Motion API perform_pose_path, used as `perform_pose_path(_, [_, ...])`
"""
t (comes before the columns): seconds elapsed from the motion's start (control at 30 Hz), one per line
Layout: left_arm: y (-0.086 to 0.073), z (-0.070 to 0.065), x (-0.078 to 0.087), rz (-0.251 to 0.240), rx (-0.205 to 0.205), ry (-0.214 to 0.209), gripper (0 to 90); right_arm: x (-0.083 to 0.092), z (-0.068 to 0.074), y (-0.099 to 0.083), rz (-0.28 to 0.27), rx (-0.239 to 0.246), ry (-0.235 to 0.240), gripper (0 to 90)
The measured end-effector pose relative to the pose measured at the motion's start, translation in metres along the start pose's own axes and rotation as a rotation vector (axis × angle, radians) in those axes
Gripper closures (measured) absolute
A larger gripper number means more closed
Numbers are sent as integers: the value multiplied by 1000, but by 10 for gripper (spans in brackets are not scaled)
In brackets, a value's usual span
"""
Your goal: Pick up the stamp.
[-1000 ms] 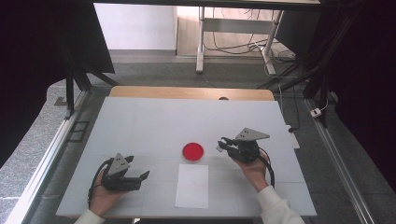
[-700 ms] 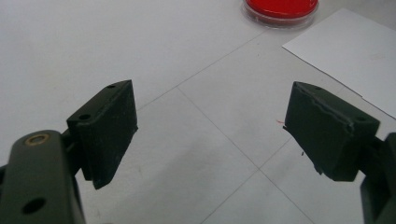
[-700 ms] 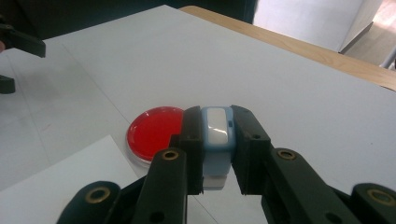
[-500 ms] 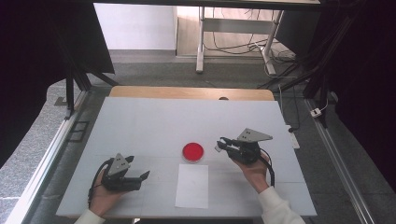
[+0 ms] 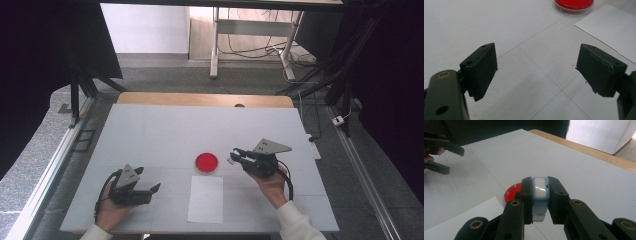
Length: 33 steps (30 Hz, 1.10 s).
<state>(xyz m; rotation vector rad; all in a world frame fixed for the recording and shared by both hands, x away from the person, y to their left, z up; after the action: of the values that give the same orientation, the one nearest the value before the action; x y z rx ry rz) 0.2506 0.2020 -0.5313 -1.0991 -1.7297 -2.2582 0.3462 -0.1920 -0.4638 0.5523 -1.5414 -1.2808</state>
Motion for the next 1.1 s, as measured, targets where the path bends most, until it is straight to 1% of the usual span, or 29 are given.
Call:
perform_pose_path(0.33, [0,0,0,-1,0,0,172,-3,11,4,-4,13,26,747])
perform_pose_path(0.6, [0,-1,0,-3,0,-4,172,-8,19,4,6,22,45,747])
perform_pose_path(0.67, [0,-1,0,-2,0,-5,172,-9,22,4,2,23,54,747])
perform_pose_path(0.9, [1,-2,0,-2,0,-3,172,-15,31,4,14,35,78,747])
perform_pose_path(1.1, [1,-2,0,-3,-3,-4,172,-20,36,3,18,35,96,747])
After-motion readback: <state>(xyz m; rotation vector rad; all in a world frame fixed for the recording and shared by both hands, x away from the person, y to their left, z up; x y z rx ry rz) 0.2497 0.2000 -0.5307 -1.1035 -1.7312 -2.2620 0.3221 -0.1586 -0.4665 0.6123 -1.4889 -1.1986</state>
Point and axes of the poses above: each handheld gripper's, and its own axes: x roughly backward along the jaws, y roughly out of its top, z roughly to its left, the point moved 1 cm from there along -x, roughly forward along the jaws, and after that the axes turned 9 degrees about y, right-handed, at the moved point
